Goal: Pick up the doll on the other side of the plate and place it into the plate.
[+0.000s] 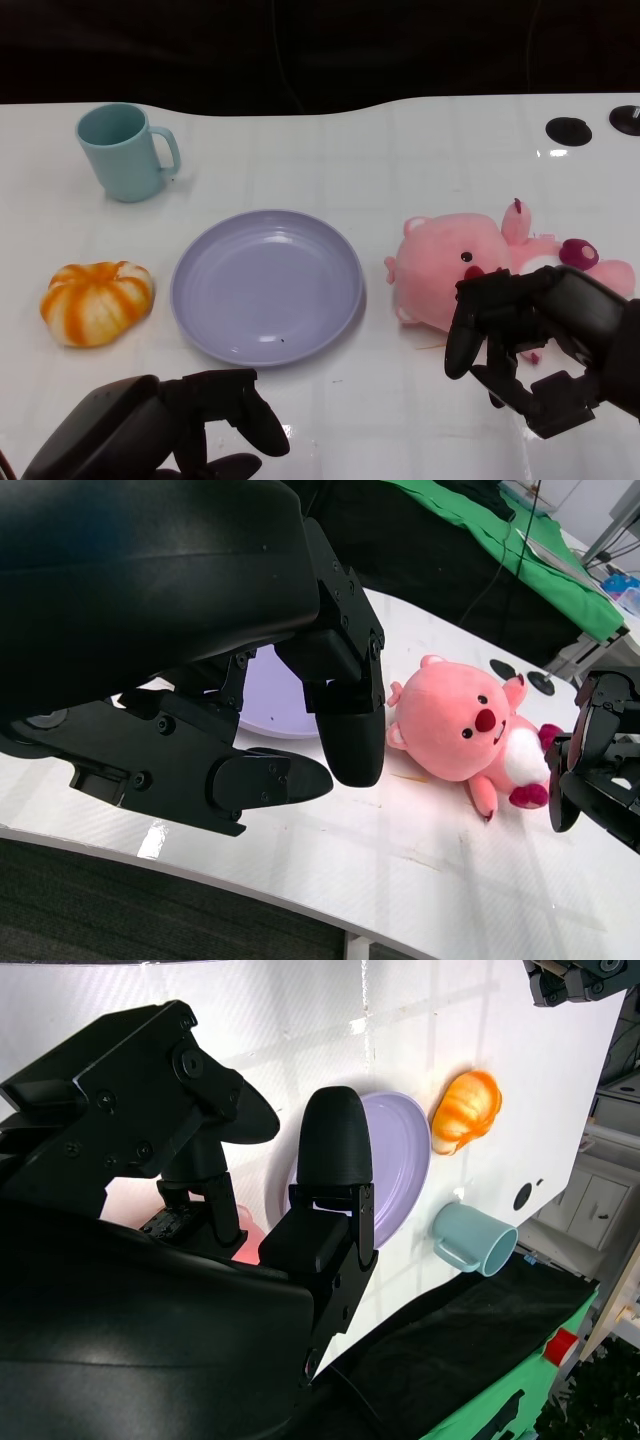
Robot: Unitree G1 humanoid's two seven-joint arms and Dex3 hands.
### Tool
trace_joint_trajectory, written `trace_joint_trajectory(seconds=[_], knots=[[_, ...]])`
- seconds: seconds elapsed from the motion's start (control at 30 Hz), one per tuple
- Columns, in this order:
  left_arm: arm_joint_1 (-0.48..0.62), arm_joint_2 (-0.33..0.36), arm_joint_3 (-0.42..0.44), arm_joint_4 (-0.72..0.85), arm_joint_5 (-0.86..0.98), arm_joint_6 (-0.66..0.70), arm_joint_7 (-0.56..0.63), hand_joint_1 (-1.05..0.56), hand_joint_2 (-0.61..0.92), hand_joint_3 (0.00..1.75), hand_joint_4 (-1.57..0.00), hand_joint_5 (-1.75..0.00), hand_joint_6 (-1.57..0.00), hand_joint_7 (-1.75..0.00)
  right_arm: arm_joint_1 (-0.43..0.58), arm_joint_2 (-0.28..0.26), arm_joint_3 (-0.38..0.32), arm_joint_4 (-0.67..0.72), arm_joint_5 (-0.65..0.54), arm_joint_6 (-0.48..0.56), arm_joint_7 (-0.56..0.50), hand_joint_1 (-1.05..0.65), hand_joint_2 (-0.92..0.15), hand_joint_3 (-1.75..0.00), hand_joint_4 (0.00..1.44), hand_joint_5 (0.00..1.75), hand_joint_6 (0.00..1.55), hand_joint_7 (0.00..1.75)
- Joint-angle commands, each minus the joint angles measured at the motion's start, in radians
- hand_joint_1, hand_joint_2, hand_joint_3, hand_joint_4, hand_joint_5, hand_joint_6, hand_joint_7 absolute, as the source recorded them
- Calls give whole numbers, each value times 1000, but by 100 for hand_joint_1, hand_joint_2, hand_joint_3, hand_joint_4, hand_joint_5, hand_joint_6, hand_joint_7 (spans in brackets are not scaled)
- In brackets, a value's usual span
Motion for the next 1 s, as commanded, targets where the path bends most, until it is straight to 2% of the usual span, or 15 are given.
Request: trace_joint_trajectory(seconds=[0.03,0.8,1.0], knots=[[0,15,2,-3,4,0,-12,-23,92,41,-60,-171,-71,-94,-7,-14,1,4,-1,-17,6,1,-45,-115,77,148,76,126],[-3,18,4,-1,-2,-1,-14,-24,92,42,-60,-172,-70,-94,-10,-12,2,14,-4,-27,4,1,-44,-116,77,148,76,126],[-3,20,4,1,-3,-4,-13,-24,92,42,-60,-172,-70,-95,-11,-6,-4,18,-3,-28,-4,4,-45,-114,72,144,74,123]])
